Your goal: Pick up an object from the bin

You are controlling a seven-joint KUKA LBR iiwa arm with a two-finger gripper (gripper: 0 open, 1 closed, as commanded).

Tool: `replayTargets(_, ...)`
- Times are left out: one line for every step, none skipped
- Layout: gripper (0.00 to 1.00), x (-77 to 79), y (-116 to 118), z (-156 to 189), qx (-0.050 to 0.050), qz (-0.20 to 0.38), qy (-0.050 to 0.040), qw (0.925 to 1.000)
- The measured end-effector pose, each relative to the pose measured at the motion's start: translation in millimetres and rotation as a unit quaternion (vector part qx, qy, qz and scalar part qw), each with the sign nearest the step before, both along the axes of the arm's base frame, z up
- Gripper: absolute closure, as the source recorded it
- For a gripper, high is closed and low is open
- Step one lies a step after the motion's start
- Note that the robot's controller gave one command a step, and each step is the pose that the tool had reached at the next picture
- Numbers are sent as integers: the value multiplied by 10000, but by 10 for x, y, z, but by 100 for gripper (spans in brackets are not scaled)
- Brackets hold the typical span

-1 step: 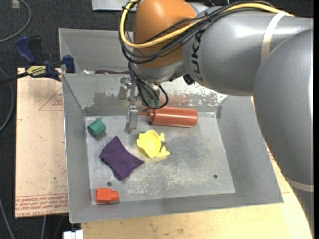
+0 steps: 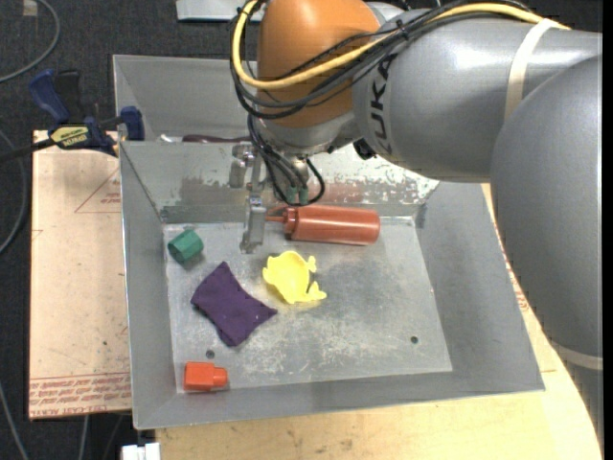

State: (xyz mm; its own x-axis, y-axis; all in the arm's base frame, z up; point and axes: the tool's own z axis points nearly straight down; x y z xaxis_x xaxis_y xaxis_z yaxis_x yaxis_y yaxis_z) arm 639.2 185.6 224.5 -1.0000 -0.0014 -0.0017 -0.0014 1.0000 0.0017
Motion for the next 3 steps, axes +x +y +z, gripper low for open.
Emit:
replayTargets(0, -241, -130, -471, 6, 117, -19, 9999)
replayTargets(0, -354, -560, -929, 12, 433, -2, 9991)
replayTargets(100, -307, -1202, -1318, 12, 326, -30, 9995)
